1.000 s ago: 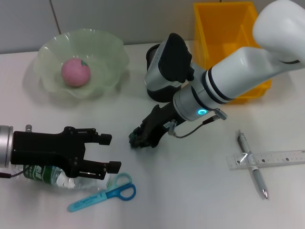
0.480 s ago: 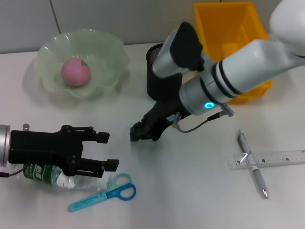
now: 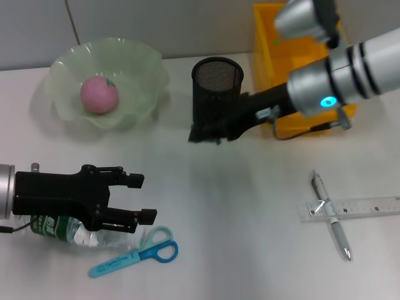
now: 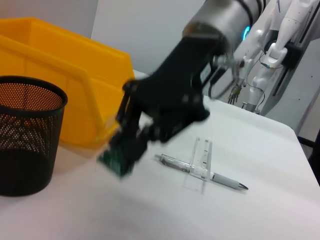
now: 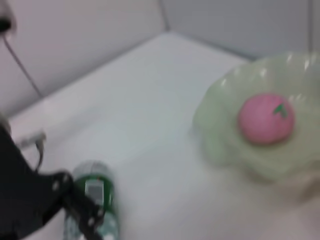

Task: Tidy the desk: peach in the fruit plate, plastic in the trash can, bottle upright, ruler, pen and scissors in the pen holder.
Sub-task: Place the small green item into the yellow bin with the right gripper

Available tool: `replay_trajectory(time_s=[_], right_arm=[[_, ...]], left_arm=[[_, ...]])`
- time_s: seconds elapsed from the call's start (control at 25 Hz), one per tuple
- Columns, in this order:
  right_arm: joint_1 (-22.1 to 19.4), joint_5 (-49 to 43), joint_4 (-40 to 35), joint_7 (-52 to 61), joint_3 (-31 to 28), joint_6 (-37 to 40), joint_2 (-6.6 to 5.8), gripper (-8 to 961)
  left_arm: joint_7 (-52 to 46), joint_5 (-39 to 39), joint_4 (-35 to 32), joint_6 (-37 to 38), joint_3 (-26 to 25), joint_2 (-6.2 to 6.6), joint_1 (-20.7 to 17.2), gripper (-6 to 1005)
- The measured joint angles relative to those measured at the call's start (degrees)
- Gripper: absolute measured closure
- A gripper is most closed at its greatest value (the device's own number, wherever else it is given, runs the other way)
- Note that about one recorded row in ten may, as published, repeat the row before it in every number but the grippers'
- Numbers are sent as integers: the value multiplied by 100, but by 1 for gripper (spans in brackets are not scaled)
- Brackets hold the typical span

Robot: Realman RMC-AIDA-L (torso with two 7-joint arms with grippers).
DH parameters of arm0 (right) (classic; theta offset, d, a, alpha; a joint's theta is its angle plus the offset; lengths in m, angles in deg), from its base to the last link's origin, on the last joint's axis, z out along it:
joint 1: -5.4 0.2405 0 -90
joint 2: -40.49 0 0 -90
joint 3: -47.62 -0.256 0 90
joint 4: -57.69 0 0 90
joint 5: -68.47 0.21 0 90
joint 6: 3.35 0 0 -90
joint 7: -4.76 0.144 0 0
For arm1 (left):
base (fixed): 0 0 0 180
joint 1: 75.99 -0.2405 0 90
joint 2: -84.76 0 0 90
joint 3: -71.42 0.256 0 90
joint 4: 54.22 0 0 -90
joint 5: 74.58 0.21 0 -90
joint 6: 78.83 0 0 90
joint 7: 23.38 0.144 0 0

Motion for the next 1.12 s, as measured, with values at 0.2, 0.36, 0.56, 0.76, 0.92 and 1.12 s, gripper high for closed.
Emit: replay_trajectory(time_s=[0.2, 0.36, 0.56, 0.76, 0.92, 1.12], right_arm=[[-220, 37, -330, 0, -824, 447, -21, 806], [-343, 56, -480, -7, -1493, 700, -30, 804], [-486, 70, -594, -72, -2311, 773, -44, 800], [-536, 74, -606, -193, -2938, 725, -121, 797], [-551, 76, -607, -259, -3257, 617, -183, 794], [-600, 30, -591, -323, -3312, 121, -233, 791]], left_arm=[[0, 0, -2, 4, -1, -2, 12, 156], [0, 1, -4, 12, 0, -2, 12, 156], [-1, 0, -4, 9, 0, -2, 7, 156], [-1, 0, -3, 9, -1, -2, 6, 156], [-2, 0, -3, 14, 0, -2, 8, 156], [-2, 0, 0, 33, -1, -6, 6, 156]])
